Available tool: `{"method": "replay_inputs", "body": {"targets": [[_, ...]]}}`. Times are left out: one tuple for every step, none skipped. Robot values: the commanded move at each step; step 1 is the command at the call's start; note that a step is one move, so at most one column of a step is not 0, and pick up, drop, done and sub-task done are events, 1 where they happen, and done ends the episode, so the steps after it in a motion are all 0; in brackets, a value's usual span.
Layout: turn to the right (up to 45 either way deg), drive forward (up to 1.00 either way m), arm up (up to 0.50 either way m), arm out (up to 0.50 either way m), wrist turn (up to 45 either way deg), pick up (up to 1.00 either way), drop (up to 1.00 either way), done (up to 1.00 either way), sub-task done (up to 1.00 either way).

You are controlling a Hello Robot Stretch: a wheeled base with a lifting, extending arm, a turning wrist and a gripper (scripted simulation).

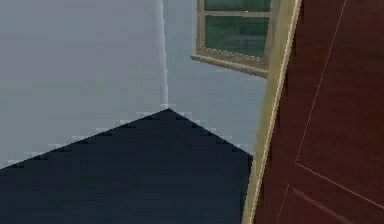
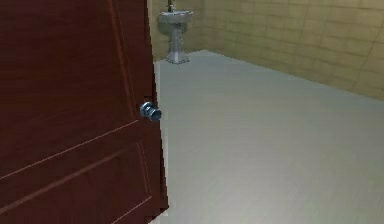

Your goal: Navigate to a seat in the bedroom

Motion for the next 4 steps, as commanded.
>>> {"method": "replay_inputs", "body": {"targets": [[0.0,0.45,0.0,0.0,0.0,0.0,0.0,0.0,0.0],[-33.0,0.0,0.0,0.0,0.0,0.0,0.0,0.0,0.0],[0.0,0.15,0.0,0.0,0.0,0.0,0.0,0.0,0.0],[-45.0,0.0,0.0,0.0,0.0,0.0,0.0,0.0,0.0]]}}
